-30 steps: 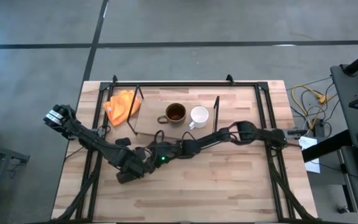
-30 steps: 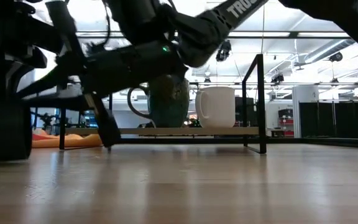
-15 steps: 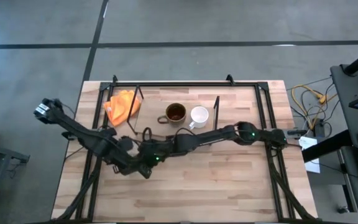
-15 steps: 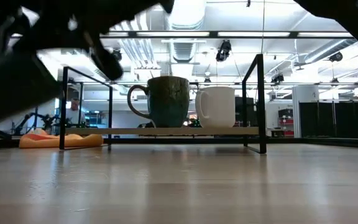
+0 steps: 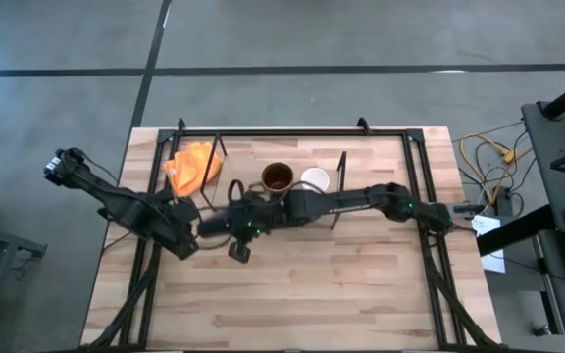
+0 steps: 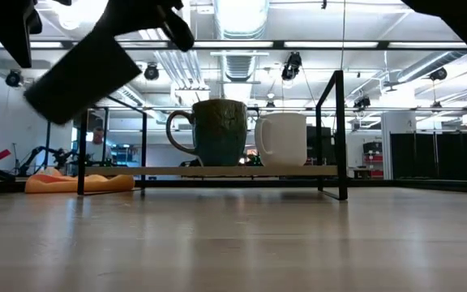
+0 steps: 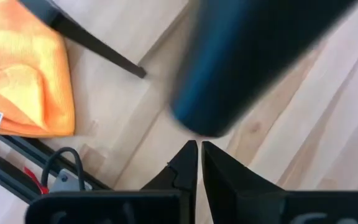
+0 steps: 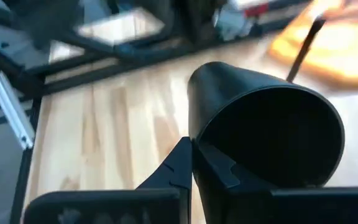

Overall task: Stack small to large cups/mugs on shelf
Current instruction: Put the black cup on the shelf

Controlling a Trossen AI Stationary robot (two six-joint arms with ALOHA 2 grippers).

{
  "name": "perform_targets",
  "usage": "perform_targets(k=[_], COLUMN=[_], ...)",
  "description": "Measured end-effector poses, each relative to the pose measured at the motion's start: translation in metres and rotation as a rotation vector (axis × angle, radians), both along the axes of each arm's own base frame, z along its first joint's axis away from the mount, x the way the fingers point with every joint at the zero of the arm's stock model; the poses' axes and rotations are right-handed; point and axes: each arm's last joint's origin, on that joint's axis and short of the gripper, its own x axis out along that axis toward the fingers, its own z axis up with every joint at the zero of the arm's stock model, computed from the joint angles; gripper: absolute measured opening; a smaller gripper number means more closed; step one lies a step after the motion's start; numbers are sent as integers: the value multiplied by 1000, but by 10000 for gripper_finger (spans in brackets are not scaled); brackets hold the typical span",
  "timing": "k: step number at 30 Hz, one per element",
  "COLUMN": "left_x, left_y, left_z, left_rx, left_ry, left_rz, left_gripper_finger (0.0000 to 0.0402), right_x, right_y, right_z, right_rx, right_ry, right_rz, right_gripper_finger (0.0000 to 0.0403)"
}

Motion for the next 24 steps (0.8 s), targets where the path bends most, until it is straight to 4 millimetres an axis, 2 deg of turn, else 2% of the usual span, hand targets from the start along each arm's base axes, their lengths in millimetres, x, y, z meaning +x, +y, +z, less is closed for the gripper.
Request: perform_targets(k=[4, 8, 16, 19, 24], left_x=[6, 12, 22, 30, 48], left_y=[-3, -4, 6, 8, 9], left_z=[-3, -5, -6, -5, -6], left_rx=[1, 54, 163, 190, 212], left_ry=[-24, -75, -143, -192, -253], left_rz=[-27, -3, 94, 103, 80], left_gripper_finger=[8, 8, 8, 8, 8], right_x=[-4, -6, -17, -18, -26], right_y=[-22, -39, -45, -46, -45], right_z=[12, 8, 30, 32, 48], right_rx=[-35, -57, -98, -102, -116], right_ry=[-10, 41, 8, 9, -30], right_rz=[-33, -76, -38, -37, -22], right_gripper_finger=[8, 8, 8, 8, 8])
